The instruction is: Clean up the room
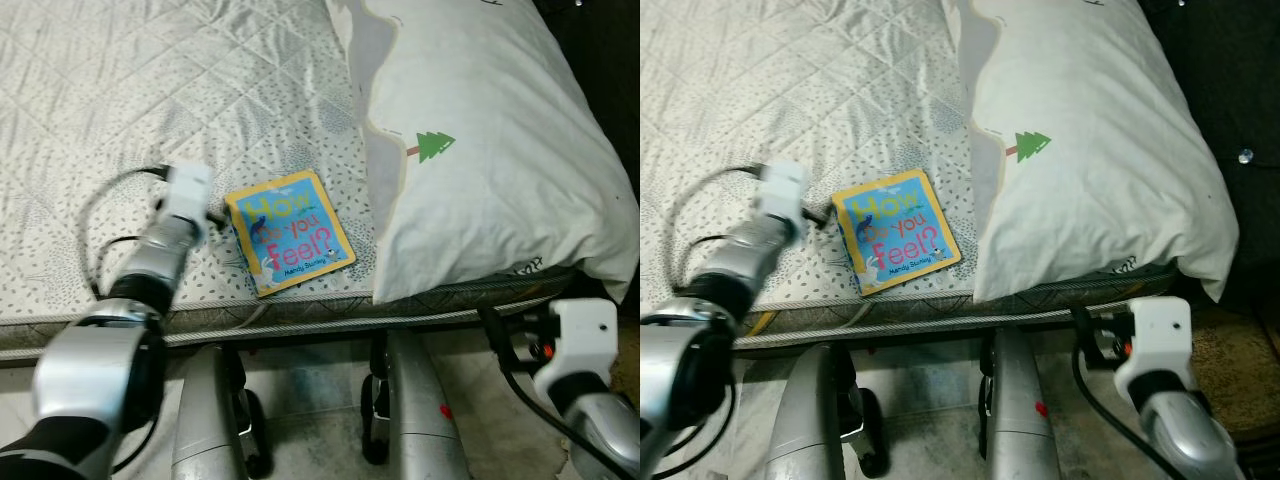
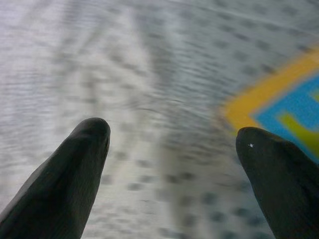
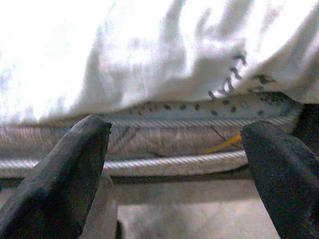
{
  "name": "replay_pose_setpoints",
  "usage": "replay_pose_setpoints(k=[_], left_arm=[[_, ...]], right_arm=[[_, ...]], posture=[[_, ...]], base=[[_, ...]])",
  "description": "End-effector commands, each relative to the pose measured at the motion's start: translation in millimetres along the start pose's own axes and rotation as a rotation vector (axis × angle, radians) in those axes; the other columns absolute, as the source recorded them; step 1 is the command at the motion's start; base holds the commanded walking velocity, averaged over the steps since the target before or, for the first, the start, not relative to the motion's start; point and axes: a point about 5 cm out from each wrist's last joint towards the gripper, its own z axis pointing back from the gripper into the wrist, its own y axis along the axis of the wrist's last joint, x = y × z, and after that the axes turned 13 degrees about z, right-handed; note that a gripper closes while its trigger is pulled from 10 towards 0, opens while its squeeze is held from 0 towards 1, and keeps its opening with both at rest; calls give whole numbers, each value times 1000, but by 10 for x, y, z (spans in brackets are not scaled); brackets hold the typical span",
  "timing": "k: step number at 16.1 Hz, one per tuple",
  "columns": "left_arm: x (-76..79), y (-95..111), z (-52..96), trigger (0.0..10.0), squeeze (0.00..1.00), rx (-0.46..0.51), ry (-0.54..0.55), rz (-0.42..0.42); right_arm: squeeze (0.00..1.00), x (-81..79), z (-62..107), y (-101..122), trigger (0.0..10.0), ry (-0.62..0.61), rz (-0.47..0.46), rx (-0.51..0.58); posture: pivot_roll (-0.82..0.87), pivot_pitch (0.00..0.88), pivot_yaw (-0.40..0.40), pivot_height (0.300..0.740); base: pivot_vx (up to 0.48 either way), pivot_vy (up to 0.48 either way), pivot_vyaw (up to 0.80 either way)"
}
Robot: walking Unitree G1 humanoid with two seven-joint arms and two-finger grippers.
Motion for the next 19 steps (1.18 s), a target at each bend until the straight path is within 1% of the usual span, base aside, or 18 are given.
replay_pose_setpoints(k=[1,2,3,4,5,6,7,8,9,10,11,12,13,14,15,16,17,19], left_arm=[[-156,-185,47,10000,0,-39,36,25],[-266,-222,74,10000,0,-39,62,37],[-319,-230,86,10000,0,-33,80,44],[-355,-234,95,10000,0,-27,94,46],[-399,-230,116,10000,0,17,108,58],[-396,-226,124,10000,0,42,102,71],[-368,-248,135,10000,0,62,83,90],[-271,-329,181,10000,0,90,39,100],[-226,-369,241,10000,0,124,32,107],[-219,-391,288,10000,0,150,37,111],[-218,-450,412,10000,0,191,62,120],[-183,-520,570,10000,0,227,72,115],[-106,-630,779,10000,0,264,72,98],[-53,-693,895,10000,0,280,60,78],[12,-818,1052,10000,0,270,47,85],[35,-913,1098,10000,0,237,55,95],[61,-982,1132,10000,0,203,62,102],[106,-1025,1116,10000,0,160,58,127]], right_arm=[[0,-48,4,-96,10000,4,-8,-35],[0,-84,-30,-101,10000,9,-14,-32],[0,-88,-46,-104,10000,6,-18,-29],[0,-93,-69,-103,10000,3,-23,-26],[0,-83,-123,-57,10000,-12,-42,1],[0,-89,-157,-34,10000,-15,-47,13],[0,-108,-204,-17,10000,-16,-55,24],[0,-175,-298,14,10000,-13,-86,44],[0,-236,-341,37,10000,-5,-121,58],[0,-268,-365,59,10000,1,-126,69],[0,-294,-395,107,10000,-4,-157,85],[0,-310,-412,144,10000,-3,-180,96],[0,-342,-451,177,10000,3,-204,111],[0,-363,-474,189,10000,5,-229,116],[0,-411,-515,220,10000,12,-243,129],[0,-459,-553,238,10000,21,-261,134],[0,-510,-578,264,10000,34,-271,142],[0,-559,-612,288,10000,47,-270,150]], posture=[[-191,312,43,580],[-180,300,46,580],[-172,288,48,580],[-164,277,53,580],[-155,257,59,580],[-147,245,65,580],[-135,233,66,580],[-108,209,70,580],[-101,195,74,580],[-98,182,79,580],[-91,166,83,580],[-87,156,84,580],[-76,138,84,580],[-70,127,81,580],[-66,115,78,580],[-62,99,75,580],[-56,78,70,580],[-57,69,68,580]], base=[[0,0,0],[0,0,0],[0,0,0],[0,0,0],[0,0,0],[0,0,0],[0,0,0],[0,0,0],[0,0,0],[0,0,0],[0,0,0],[0,0,0],[0,0,0],[0,0,0],[0,0,0],[0,0,0],[0,0,0],[0,0,0]])
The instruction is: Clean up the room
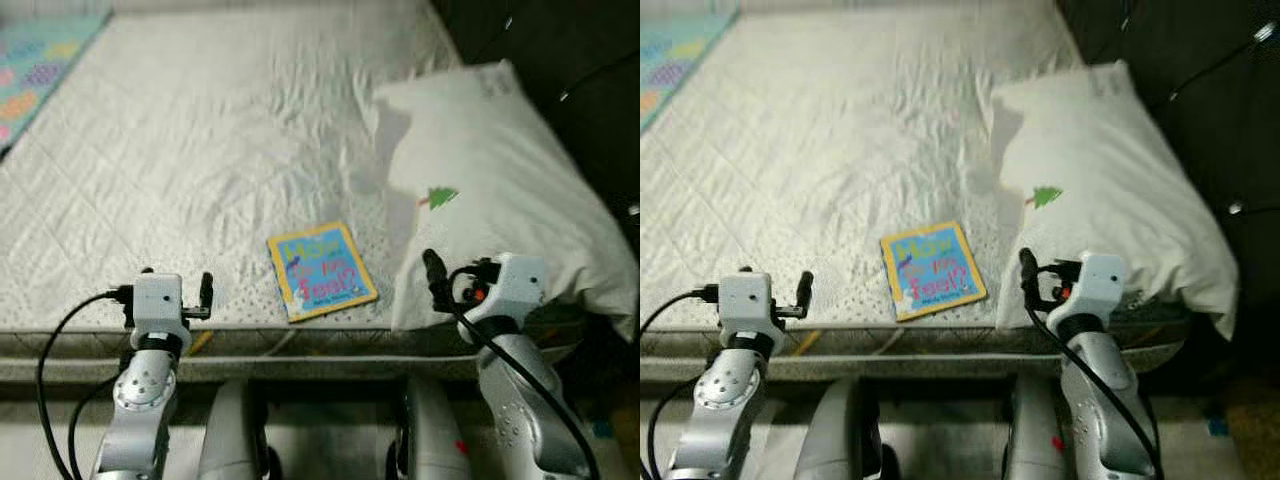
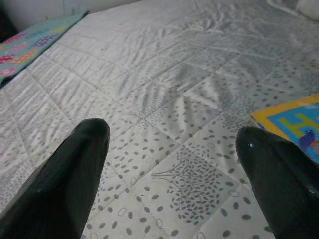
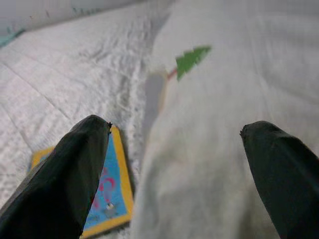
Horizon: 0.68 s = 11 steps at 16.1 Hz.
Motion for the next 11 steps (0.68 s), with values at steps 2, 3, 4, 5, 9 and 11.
replay_pose_setpoints(k=[2,3,4,5,9,11], left_arm=[[51,-1,-97,10000,0,-33,-14,26],[95,-49,-198,10000,0,-79,-28,44],[92,-46,-228,10000,0,-84,-22,56],[98,-29,-264,10000,0,-88,-20,67],[99,-5,-258,10000,0,-88,-25,74],[36,-47,-209,10000,0,-95,-7,81]], right_arm=[[0,-49,-34,16,10000,9,-1,6],[0,-38,-10,20,10000,7,-3,7],[0,-15,27,18,10000,0,3,7],[0,44,78,7,10000,-17,3,5],[0,130,23,50,10000,-43,1,29],[0,125,-117,142,10000,-46,-14,67]], posture=[[-66,72,67,580],[-97,84,76,576],[-109,90,81,566],[-114,92,84,556],[-103,75,89,564],[-82,60,85,592]], base=[[0,0,0],[0,0,0],[0,0,0],[0,0,0],[0,0,0],[0,0,0]])
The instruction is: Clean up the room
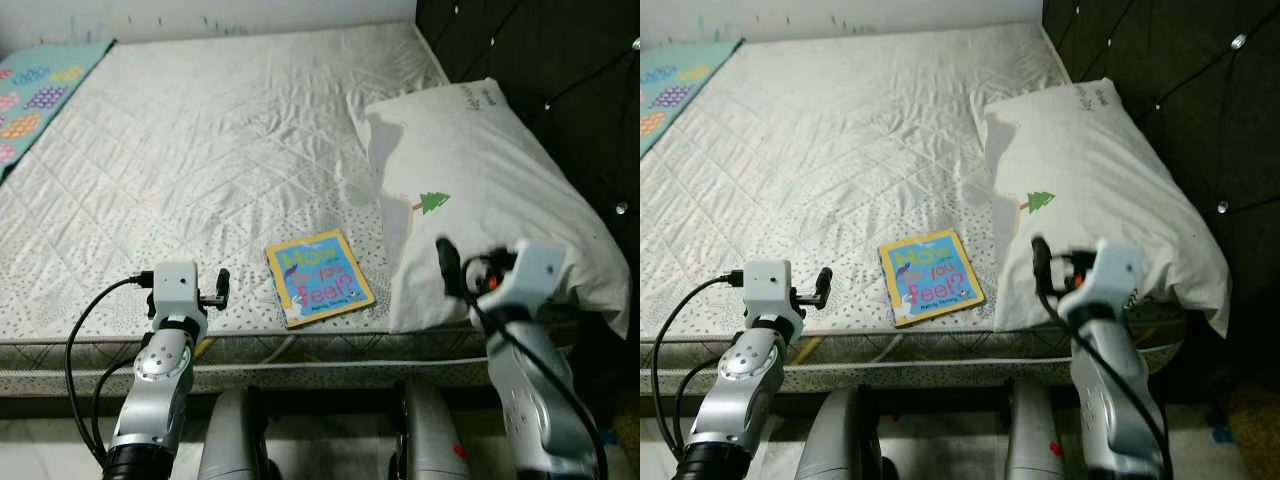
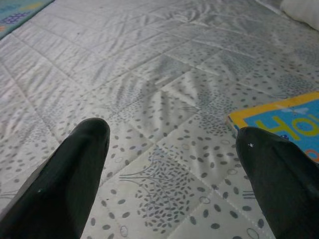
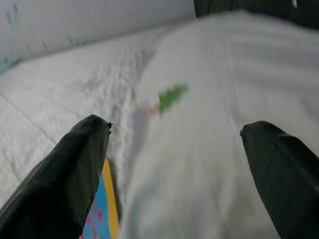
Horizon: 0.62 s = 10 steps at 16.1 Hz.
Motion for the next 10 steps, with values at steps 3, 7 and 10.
replay_pose_setpoints(k=[3,7,10], left_arm=[[-120,19,60,10000,0,10,36,13],[-99,4,56,10000,0,9,34,10],[-74,44,-16,10000,0,15,9,-1]], right_arm=[[0,14,-91,-14,10000,-22,-31,0],[0,-40,-173,-9,10000,-21,-50,14],[0,-90,-284,18,10000,-17,-59,39]], posture=[[-68,37,85,629],[-52,0,90,662],[-50,0,97,690]], base=[[0,0,0],[0,0,0],[0,0,0]])
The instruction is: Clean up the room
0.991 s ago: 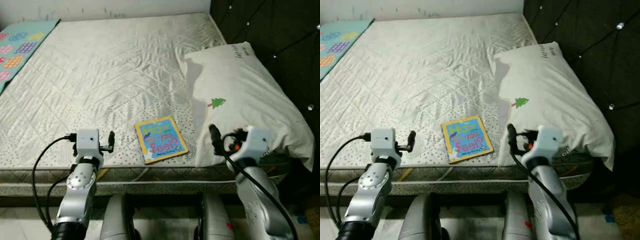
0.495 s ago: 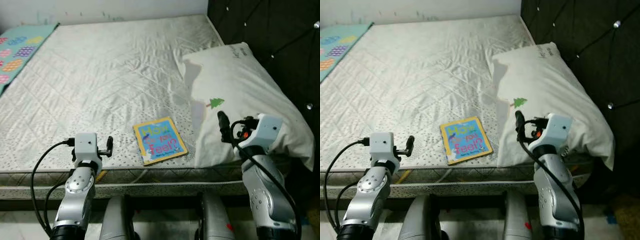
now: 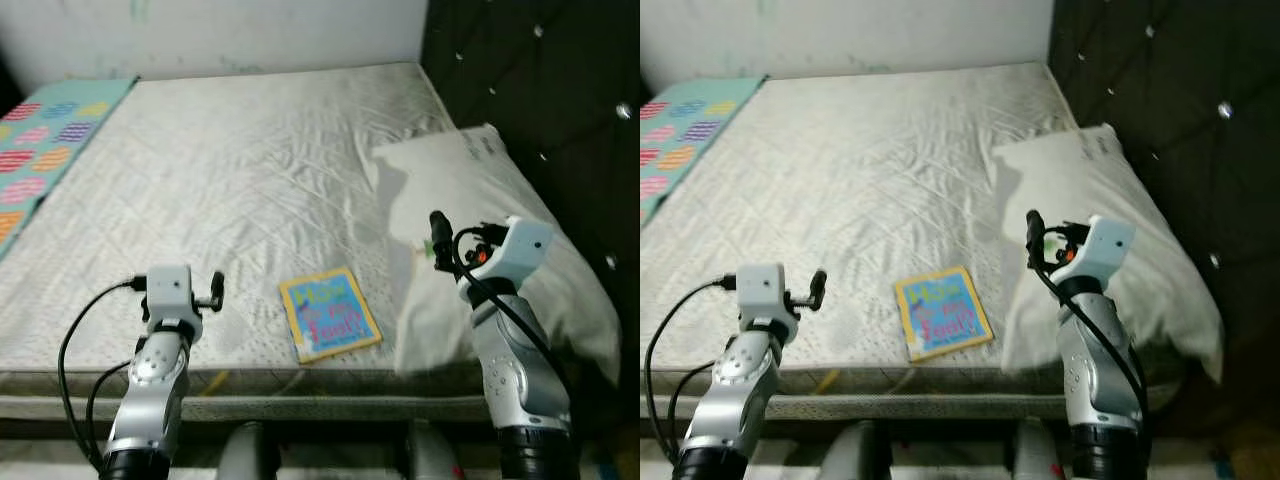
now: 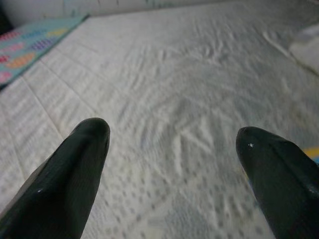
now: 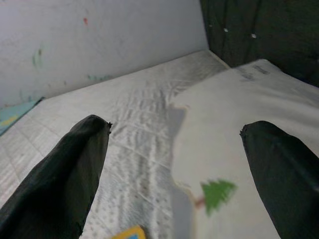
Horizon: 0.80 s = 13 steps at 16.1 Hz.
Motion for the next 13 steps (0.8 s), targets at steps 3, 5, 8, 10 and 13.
replay_pose_setpoints(k=[3,5,8,10,13], left_arm=[[-49,31,-44,10000,0,-5,-27,-23],[-38,68,-47,10000,0,-20,-84,-69],[1,72,-48,10000,0,0,-84,-46],[47,44,-29,10000,0,10,-68,-24],[149,-33,93,10000,0,31,-95,-28]], right_arm=[[0,-39,-87,28,10000,6,0,23],[0,-19,-103,-2,10000,8,18,22],[0,-46,-101,-80,10000,13,35,14],[0,-63,-101,-95,10000,13,37,14],[0,-14,-25,-148,10000,-10,70,-7]], posture=[[-51,0,97,713],[-49,0,94,732],[-51,0,90,740],[-57,0,86,740],[-76,0,87,740]], base=[[0,0,0],[0,0,0],[0,0,0],[0,0,0],[0,0,0]])
